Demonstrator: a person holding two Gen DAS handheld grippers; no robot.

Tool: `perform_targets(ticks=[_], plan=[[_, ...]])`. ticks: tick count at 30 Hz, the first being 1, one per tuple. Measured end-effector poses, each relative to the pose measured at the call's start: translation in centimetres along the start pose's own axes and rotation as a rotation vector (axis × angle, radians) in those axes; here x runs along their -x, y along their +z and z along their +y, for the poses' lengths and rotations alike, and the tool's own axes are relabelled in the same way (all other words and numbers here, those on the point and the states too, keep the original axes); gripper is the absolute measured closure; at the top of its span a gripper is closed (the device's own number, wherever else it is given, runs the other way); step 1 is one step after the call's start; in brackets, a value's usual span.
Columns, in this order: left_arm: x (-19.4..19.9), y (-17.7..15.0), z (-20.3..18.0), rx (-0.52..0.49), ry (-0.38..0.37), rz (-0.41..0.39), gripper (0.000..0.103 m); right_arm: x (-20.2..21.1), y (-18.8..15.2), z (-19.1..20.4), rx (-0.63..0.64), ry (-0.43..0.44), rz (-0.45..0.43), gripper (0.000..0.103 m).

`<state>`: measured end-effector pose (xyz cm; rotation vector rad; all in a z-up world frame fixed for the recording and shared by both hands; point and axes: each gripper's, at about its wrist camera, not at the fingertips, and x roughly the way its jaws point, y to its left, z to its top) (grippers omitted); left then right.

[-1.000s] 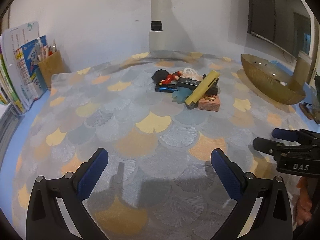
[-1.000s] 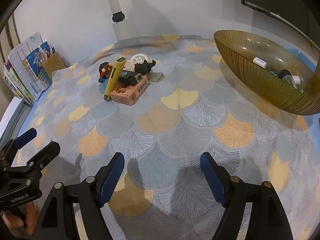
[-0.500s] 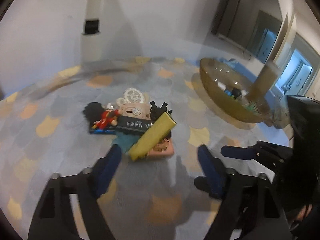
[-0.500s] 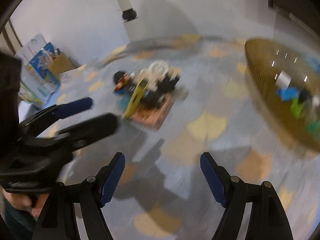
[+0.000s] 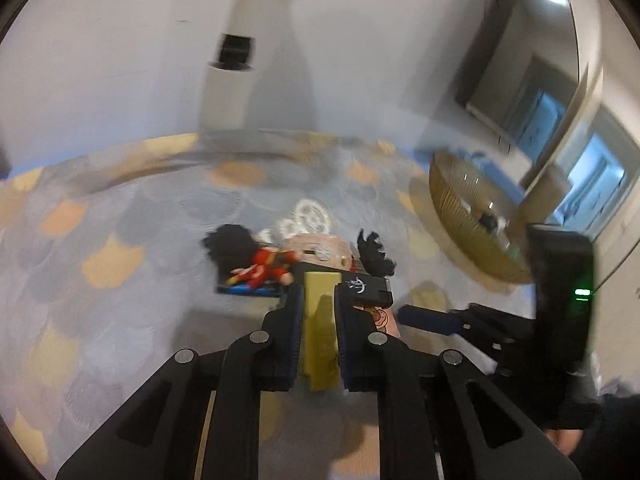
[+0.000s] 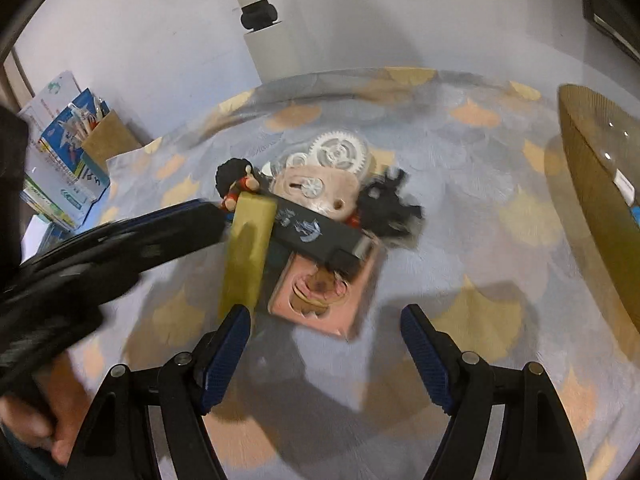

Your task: Organize rigid objects

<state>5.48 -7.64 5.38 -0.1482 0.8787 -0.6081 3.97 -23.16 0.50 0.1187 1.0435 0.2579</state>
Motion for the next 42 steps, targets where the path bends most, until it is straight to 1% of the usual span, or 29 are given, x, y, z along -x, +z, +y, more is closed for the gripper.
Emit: perform_targets(ticks=[2,3,4,5,6,9,10,11,12,14,15,16,17,19,20,22,23,24,25,26,27,28,32,34,36,37,39,41,42], plan=[[0.9,-0.6,0.4,0.01,-0.017,-0.012,0.091,-0.5,0.3,0.9,0.02,-0.013,-0.02,0.026],[1.1,-0.8,0.4,0.006,-0.012,-0.009,0.091,-0.7,0.3,1.4,0.038,-0.027,-0.036,0.03],[1.2,-1.0,0.3,0.001,-0.007,-0.003,0.091,-0.8,0.3,1.7,0.048,-0.034,-0.046,0.037],[1.3,-1.3,0.1,-0.002,-0.006,0.004,0.091,-1.0,0.2,2.1,0.072,-0.1,-0.049,0.056],[1.3,-1.6,0.0,-0.003,-0.01,0.012,0.091,-1.0,0.1,2.5,0.106,-0.15,-0.051,0.056],[1.5,-2.3,-0.3,-0.003,-0.016,0.029,0.09,-0.4,-0.4,1.5,0.094,-0.114,-0.052,0.06],[1.4,-2.5,-0.5,-0.006,-0.011,0.036,0.087,0.0,-0.6,1.0,0.083,-0.107,-0.044,0.061],[1.4,-2.6,-0.6,-0.01,0.003,0.043,0.082,0.6,-1.0,0.4,0.071,-0.094,-0.036,0.061],[1.3,-2.7,-0.9,-0.02,0.023,0.052,0.069,1.2,-1.6,0.0,0.065,-0.082,-0.034,0.061],[1.1,-3.0,-1.5,-0.051,0.047,0.062,0.066,2.6,-3.4,-1.0,0.057,-0.041,-0.022,0.061],[0.9,-3.2,-1.8,-0.065,0.056,0.072,0.061,3.0,-4.0,-1.0,0.063,-0.031,-0.02,0.061],[0.7,-3.3,-2.0,-0.072,0.068,0.083,0.054,3.9,-5.4,-1.3,0.073,-0.012,-0.017,0.061],[0.3,-3.3,-2.2,-0.076,0.073,0.096,0.051,4.5,-6.3,-1.5,0.079,-0.004,-0.018,0.061],[-0.4,-3.4,-2.7,-0.081,0.044,0.124,0.047,5.8,-8.1,-1.8,0.096,0.004,-0.03,0.061],[-0.9,-3.4,-3.1,-0.081,0.041,0.123,0.044,6.3,-9.1,-2.0,0.103,0.002,-0.044,0.061],[-1.7,-3.1,-3.8,-0.083,0.07,0.093,0.024,6.8,-9.8,-2.4,0.1,0.013,-0.063,0.061],[-2.3,-3.0,-4.1,-0.085,0.082,0.077,0.023,6.8,-9.8,-2.7,0.084,0.028,-0.061,0.061],[-2.8,-2.9,-4.3,-0.091,0.074,0.085,0.023,6.7,-9.6,-3.1,0.067,0.042,-0.065,0.061],[-3.9,-2.7,-4.6,-0.096,0.061,0.124,0.023,6.8,-9.6,-3.3,0.064,0.047,-0.066,0.061],[-4.7,-2.6,-4.8,-0.1,0.066,0.152,0.023,6.8,-9.5,-3.4,0.061,0.052,-0.067,0.061],[-5.0,-2.4,-5.5,-0.139,0.094,0.133,0.023,6.7,-9.4,-3.4,0.06,0.054,-0.067,0.061],[-5.4,-2.4,-6.0,-0.163,0.093,0.148,0.02,6.7,-9.5,-3.4,0.06,0.056,-0.069,0.061],[-6.1,-2.8,-7.7,-0.254,0.098,0.212,0.019,6.8,-9.7,-3.4,0.055,0.059,-0.073,0.061],[-5.5,-3.5,-8.2,-0.292,0.09,0.262,0.019,6.7,-9.6,-3.6,0.048,0.068,-0.074,0.061],[-4.5,-4.6,-7.9,-0.286,0.035,0.324,0.019,7.0,-9.8,-3.7,0.038,0.077,-0.076,0.061],[-3.7,-5.4,-7.4,-0.28,0.022,0.344,0.02,7.0,-9.8,-3.7,0.035,0.081,-0.076,0.061],[-2.3,-6.8,-6.2,-0.257,0.041,0.362,0.02,7.0,-9.8,-3.7,0.037,0.081,-0.078,0.061],[-0.4,-7.9,-4.9,-0.24,0.065,0.349,0.02,7.1,-9.8,-3.6,0.041,0.074,-0.079,0.061],[0.6,-8.3,-4.0,-0.215,0.082,0.343,0.02,7.1,-9.8,-3.5,0.042,0.073,-0.079,0.061]])
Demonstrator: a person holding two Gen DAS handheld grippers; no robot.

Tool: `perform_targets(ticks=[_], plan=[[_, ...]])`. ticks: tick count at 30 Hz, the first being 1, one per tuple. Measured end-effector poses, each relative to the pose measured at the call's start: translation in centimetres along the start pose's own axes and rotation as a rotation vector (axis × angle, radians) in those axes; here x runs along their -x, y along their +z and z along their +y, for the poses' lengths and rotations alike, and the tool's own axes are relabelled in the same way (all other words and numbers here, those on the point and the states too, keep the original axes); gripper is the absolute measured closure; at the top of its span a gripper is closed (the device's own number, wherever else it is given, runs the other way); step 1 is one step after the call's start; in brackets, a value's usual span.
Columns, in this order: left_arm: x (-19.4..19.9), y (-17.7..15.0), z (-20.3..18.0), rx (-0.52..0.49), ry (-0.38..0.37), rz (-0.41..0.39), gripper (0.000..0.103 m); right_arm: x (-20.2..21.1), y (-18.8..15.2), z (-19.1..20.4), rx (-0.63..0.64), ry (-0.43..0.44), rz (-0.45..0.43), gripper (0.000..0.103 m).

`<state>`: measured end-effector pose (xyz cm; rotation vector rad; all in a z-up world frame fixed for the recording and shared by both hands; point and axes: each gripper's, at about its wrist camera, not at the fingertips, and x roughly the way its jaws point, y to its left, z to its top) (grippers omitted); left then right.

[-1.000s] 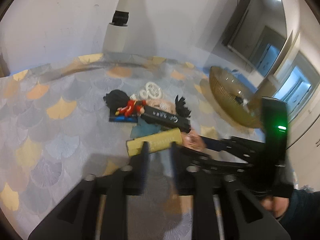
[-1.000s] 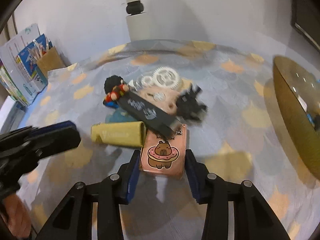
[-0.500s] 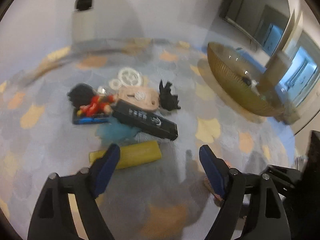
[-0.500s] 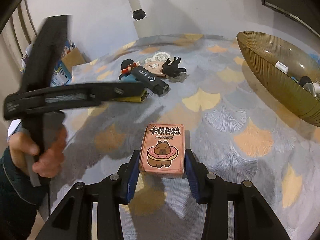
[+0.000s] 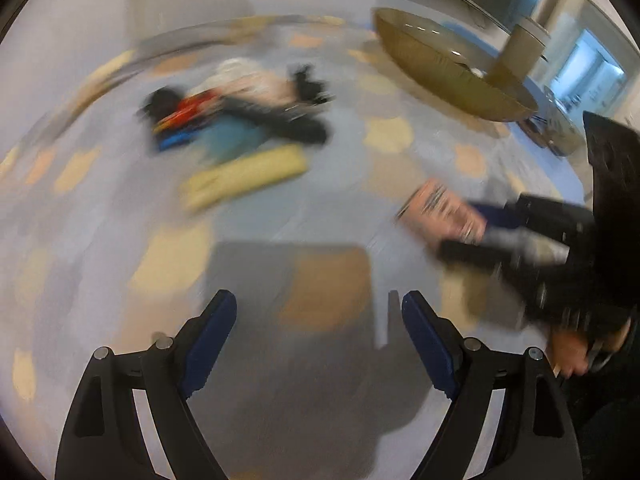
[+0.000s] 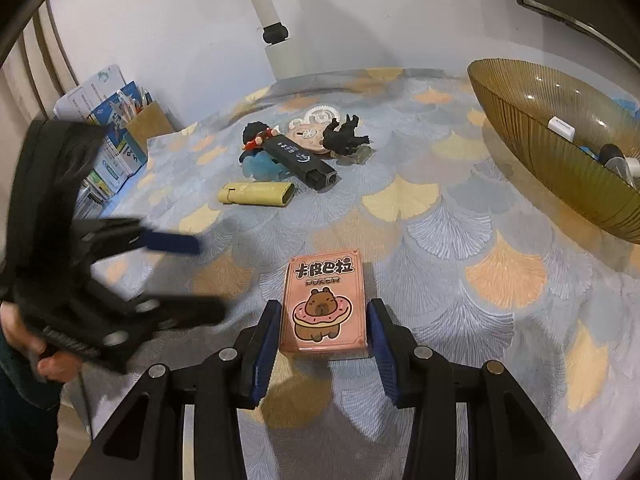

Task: Organize rigid objects
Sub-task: 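Lift the pink card box with the right tool while the left tool reopens over the highlighter, then grasp the yellow highlighter with the left tool while the right tool holds the card box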

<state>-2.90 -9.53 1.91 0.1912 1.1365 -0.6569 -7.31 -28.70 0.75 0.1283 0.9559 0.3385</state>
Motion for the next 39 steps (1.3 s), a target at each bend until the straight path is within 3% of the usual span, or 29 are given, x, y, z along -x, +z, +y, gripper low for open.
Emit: perform_targets(ticks=[4,6,8,12,19,22,25,27,30,36,38,39], plan=[[2.1,-1.6,3.0,0.132,-0.034,-0.049,0.02,-0.1,0.0,-0.2,-0.01,0.01,-0.002,0.061],[2.6,-1.3,3.7,0.184,-0.06,-0.089,0.02,0.0,0.0,-0.3,-0.019,0.018,-0.003,0.061],[2.4,-0.2,4.0,0.215,-0.034,-0.115,0.02,0.0,0.0,-0.4,-0.023,0.022,-0.004,0.061],[-0.3,4.0,4.5,0.19,0.038,-0.103,0.019,0.0,0.0,-0.4,-0.019,0.021,-0.004,0.061],[-2.7,7.4,3.5,0.088,-0.052,-0.075,0.019,0.0,0.1,-0.6,-0.029,0.039,-0.004,0.06],[-2.7,6.9,1.7,0.007,-0.079,-0.042,0.019,0.0,0.1,-0.9,-0.043,0.055,-0.005,0.06],[-2.0,5.0,-0.6,-0.087,-0.161,0.008,0.019,0.0,0.1,-1.3,-0.065,0.081,-0.006,0.06],[-1.6,4.4,-1.9,-0.137,-0.108,0.006,0.019,0.0,0.1,-1.6,-0.083,0.095,-0.011,0.06],[-2.3,5.2,-1.8,-0.109,-0.006,-0.005,0.019,0.0,0.1,-1.8,-0.1,0.112,-0.012,0.06],[-3.8,7.0,-2.0,-0.108,0.055,-0.048,0.02,0.0,0.1,-1.1,-0.063,0.075,-0.009,0.059],[-4.0,6.6,-3.0,-0.143,0.109,-0.063,0.027,-0.1,0.1,-0.7,-0.041,0.059,-0.008,0.057],[-3.9,6.7,-3.5,-0.149,0.096,-0.078,0.047,-0.1,0.1,-0.5,-0.032,0.05,-0.008,0.056]])
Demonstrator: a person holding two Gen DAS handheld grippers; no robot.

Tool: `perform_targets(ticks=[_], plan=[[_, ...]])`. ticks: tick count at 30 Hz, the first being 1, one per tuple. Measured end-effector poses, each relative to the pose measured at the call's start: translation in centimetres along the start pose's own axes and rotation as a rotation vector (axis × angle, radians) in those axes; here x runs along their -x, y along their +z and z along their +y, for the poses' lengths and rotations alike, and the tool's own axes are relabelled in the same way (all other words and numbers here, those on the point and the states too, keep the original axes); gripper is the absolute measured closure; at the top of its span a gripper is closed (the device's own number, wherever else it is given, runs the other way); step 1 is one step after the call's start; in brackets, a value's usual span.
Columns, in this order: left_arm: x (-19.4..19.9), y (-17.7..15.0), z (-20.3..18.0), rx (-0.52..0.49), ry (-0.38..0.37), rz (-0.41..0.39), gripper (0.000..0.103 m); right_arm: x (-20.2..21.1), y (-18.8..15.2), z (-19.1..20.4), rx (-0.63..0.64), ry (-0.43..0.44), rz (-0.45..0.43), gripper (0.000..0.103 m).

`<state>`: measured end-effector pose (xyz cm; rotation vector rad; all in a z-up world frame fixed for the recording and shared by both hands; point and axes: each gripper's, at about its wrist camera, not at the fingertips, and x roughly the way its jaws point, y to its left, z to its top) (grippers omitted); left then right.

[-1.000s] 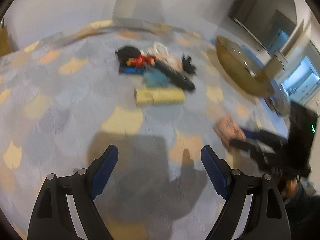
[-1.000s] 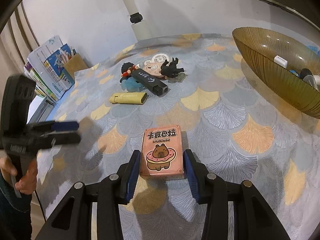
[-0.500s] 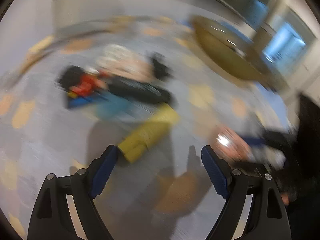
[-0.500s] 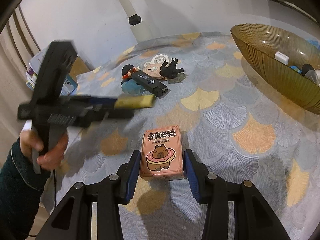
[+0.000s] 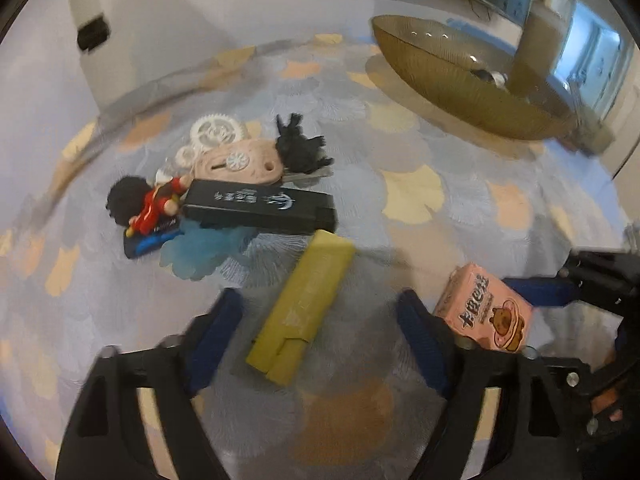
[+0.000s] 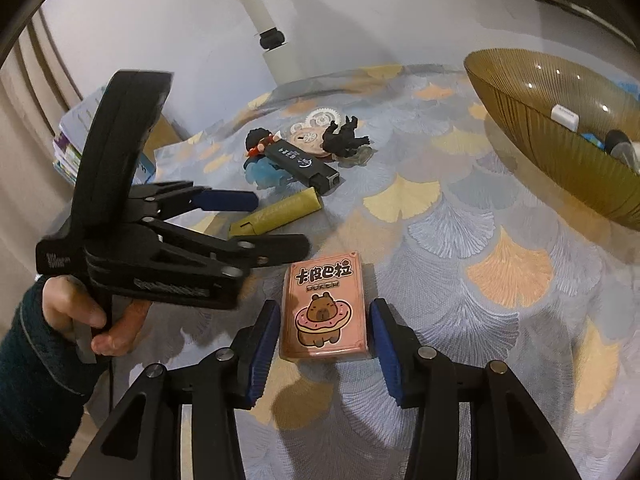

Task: Organize rigid objects
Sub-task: 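Grasp the yellow highlighter with the left tool while the right tool holds the card box, then carry highlighter and card box into the amber bowl and open both tools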

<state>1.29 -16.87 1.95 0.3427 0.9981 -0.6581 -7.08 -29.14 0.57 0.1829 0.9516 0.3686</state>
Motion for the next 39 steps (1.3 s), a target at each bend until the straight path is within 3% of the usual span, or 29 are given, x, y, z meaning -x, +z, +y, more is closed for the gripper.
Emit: perform_targets(ticks=[1,3,7,8,9,11,15,18,22,25,29,31,36,37,38,39], plan=[[0.3,-0.2,-0.2,0.005,0.004,-0.004,0.069,0.0,-0.1,0.4,0.017,-0.015,0.001,0.055],[1.1,-1.0,-0.7,0.037,0.016,0.003,0.082,-0.1,-0.2,0.9,0.044,-0.034,0.004,0.043],[2.9,-3.8,-1.1,0.106,0.034,-0.007,0.082,-0.5,-0.4,2.1,0.11,-0.119,0.02,0.043],[3.5,-4.8,-1.1,0.131,0.026,-0.008,0.082,-0.7,-0.3,2.4,0.126,-0.142,0.024,0.047],[4.1,-5.6,-1.2,0.145,0.029,-0.008,0.082,-0.8,-0.3,2.6,0.135,-0.17,0.024,0.058],[5.0,-7.0,-1.4,0.16,0.038,-0.008,0.082,-0.8,-0.4,2.6,0.138,-0.191,0.018,0.063],[6.9,-10.3,-2.0,0.195,0.021,-0.003,0.082,0.7,-1.4,2.0,0.083,-0.18,0.019,0.063],[7.8,-11.7,-2.6,0.219,0.003,-0.013,0.082,3.0,-3.3,1.0,0.014,-0.12,0.045,0.063],[7.8,-12.1,-3.9,0.235,0.005,-0.037,0.082,5.1,-4.9,0.4,0.021,-0.156,0.031,0.063],[7.5,-11.8,-4.5,0.235,0.016,-0.053,0.071,5.0,-5.7,0.4,0.037,-0.189,0.044,0.063],[7.5,-12.0,-4.7,0.254,0.021,-0.068,0.067,4.8,-6.2,1.1,0.088,-0.196,0.031,0.048],[7.5,-12.1,-4.9,0.255,0.033,-0.075,0.066,4.6,-6.5,1.4,0.108,-0.218,0.012,0.047],[7.3,-12.2,-6.0,0.223,0.082,-0.1,0.06,4.2,-7.2,2.5,0.155,-0.3,-0.039,0.048],[7.2,-12.2,-6.2,0.211,0.097,-0.103,0.061,4.2,-7.2,2.4,0.144,-0.298,-0.046,0.051],[7.1,-12.2,-6.5,0.2,0.115,-0.102,0.062,4.2,-7.2,2.4,0.145,-0.304,-0.052,0.06],[7.1,-12.1,-6.6,0.192,0.127,-0.101,0.071,4.3,-7.2,2.4,0.146,-0.305,-0.055,0.063]])
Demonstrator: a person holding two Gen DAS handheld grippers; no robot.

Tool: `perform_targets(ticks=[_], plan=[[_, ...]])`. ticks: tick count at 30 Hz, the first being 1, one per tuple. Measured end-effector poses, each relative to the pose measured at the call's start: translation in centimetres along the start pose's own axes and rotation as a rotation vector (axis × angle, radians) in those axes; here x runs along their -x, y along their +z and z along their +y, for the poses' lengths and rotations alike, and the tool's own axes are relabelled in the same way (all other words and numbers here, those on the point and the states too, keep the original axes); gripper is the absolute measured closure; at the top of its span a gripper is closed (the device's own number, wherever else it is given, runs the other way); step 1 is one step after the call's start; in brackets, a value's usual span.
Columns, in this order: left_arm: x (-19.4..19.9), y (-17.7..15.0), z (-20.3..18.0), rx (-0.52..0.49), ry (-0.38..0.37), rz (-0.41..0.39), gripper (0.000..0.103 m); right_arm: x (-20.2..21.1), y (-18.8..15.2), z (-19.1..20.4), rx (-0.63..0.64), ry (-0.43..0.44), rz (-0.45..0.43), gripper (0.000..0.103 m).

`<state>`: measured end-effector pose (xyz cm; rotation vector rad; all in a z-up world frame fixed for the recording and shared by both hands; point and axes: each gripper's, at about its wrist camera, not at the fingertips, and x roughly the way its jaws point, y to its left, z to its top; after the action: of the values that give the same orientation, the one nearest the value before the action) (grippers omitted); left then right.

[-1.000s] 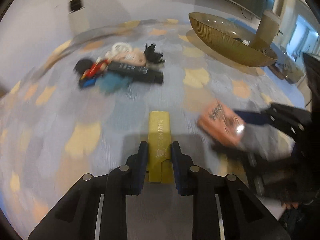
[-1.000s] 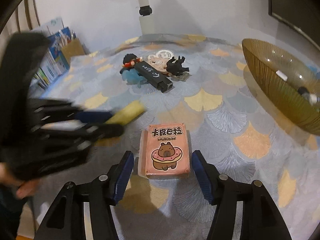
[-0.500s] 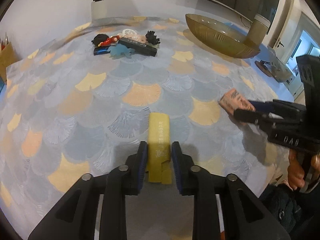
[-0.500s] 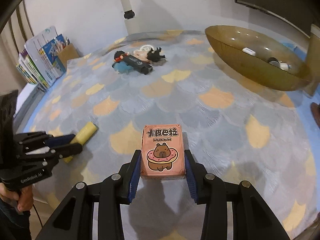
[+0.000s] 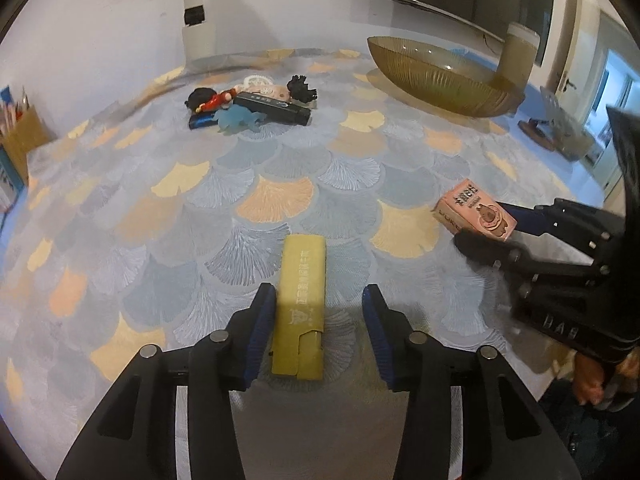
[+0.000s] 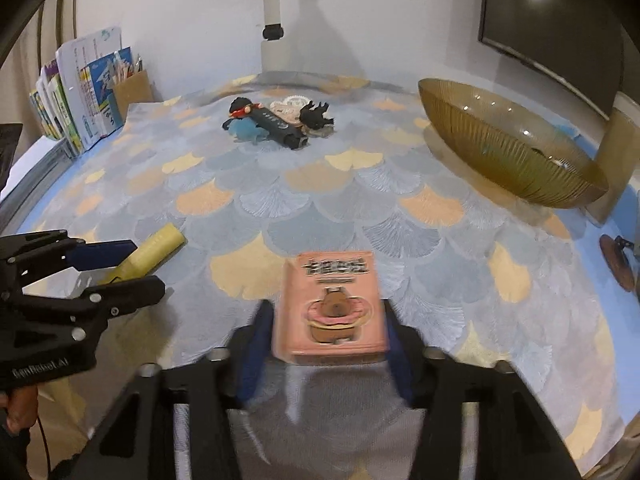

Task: Organize rigid objects
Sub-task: 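Carry highlighter and card box into the amber bowl and open both tools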

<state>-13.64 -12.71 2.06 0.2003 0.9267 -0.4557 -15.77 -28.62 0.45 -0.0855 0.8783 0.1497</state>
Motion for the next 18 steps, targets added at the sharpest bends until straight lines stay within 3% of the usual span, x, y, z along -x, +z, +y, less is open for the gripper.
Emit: perform_targets(ticks=[1,6,9,14,18], plan=[[0.0,0.1,-0.1,-0.006,0.007,-0.002,0.082,0.1,0.0,-0.1,-0.003,0.012,-0.001,0.063],[0.2,0.8,-0.2,0.018,-0.031,-0.016,0.082,0.8,0.3,-1.3,-0.058,0.108,-0.021,0.064],[0.9,2.0,-0.5,0.015,-0.066,-0.045,0.083,2.2,1.0,-2.8,-0.101,0.112,-0.07,0.064],[2.9,6.2,-2.0,-0.031,-0.119,-0.129,0.083,5.0,2.8,-6.8,-0.175,0.071,-0.155,0.064],[4.4,12.2,-4.3,-0.1,-0.155,-0.219,0.083,7.7,4.9,-11.2,-0.242,-0.014,-0.224,0.064]])
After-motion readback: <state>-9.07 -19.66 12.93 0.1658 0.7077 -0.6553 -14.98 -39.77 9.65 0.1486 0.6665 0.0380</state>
